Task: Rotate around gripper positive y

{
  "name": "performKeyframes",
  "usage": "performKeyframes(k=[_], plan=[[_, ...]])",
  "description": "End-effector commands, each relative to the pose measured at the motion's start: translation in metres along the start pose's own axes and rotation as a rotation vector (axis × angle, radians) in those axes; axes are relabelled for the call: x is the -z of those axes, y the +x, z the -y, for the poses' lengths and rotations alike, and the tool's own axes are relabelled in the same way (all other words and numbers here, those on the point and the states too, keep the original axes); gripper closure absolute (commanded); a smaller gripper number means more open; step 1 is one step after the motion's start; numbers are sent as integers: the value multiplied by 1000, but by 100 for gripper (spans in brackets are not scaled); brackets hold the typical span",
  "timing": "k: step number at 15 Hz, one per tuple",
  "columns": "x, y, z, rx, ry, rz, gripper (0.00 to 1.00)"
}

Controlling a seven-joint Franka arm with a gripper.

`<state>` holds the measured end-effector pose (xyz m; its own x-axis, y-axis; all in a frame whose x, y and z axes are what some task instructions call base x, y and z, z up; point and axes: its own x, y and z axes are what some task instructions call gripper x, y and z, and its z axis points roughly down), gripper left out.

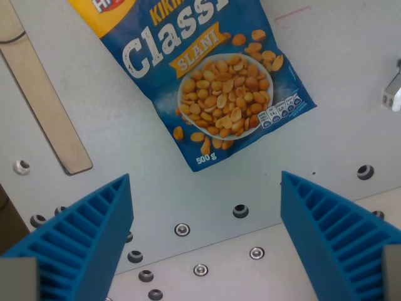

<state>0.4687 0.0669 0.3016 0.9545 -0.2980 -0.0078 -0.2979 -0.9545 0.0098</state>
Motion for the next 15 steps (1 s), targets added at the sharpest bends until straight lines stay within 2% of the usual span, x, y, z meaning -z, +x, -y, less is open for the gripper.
performKeyframes(k=[1, 15], plan=[[2, 0, 0, 0, 1, -17, 0], [2, 0, 0, 0, 1, -204, 0]])
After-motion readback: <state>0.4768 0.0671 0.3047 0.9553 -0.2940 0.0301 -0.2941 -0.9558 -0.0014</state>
